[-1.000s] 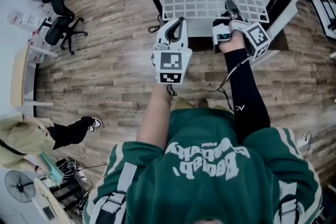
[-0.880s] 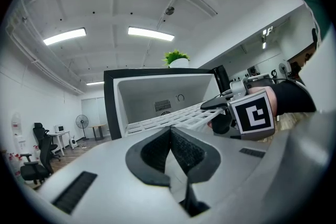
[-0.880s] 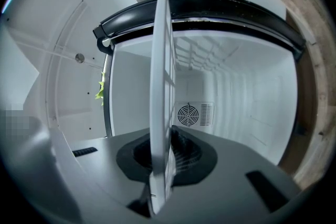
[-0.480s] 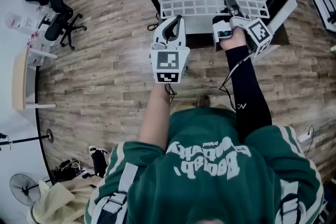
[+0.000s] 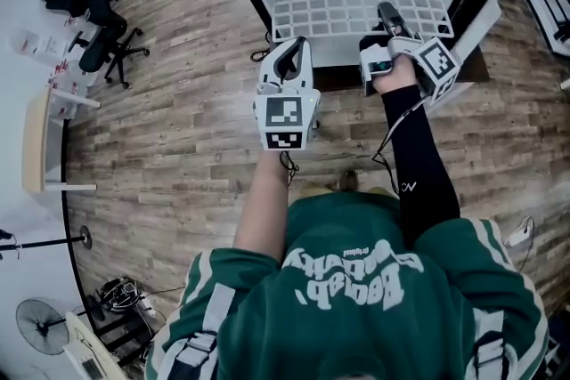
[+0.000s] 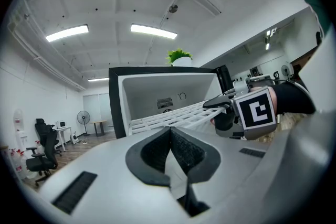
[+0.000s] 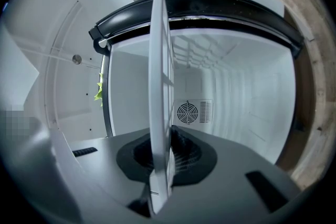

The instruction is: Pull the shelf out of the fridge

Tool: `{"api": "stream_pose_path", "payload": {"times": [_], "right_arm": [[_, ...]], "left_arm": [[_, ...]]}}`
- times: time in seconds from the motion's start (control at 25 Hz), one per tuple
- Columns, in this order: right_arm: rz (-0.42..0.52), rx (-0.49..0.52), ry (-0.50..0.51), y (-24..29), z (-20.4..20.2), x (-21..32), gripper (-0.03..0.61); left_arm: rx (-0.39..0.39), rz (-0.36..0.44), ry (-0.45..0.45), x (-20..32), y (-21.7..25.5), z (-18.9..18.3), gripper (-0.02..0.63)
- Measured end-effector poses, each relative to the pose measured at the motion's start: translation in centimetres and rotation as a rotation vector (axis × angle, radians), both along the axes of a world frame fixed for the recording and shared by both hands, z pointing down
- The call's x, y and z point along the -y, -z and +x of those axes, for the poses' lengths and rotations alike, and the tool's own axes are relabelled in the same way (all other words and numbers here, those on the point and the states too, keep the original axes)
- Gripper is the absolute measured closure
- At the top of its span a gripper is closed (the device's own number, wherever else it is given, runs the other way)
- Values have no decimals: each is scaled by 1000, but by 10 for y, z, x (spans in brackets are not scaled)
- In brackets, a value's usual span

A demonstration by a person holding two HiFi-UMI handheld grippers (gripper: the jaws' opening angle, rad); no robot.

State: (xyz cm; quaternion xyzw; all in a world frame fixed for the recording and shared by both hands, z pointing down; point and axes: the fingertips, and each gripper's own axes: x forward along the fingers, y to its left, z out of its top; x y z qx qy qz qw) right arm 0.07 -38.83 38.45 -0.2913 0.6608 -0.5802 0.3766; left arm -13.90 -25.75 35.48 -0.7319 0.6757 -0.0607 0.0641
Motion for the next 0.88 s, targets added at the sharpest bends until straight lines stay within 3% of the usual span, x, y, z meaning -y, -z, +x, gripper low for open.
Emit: {"api": "stream_pose_path", "payload": {"times": [0.88], "right_arm": [[-15, -30, -4, 2, 3, -4, 540]], "left_arm": [[30, 4, -53, 0, 8, 2, 597]]}}
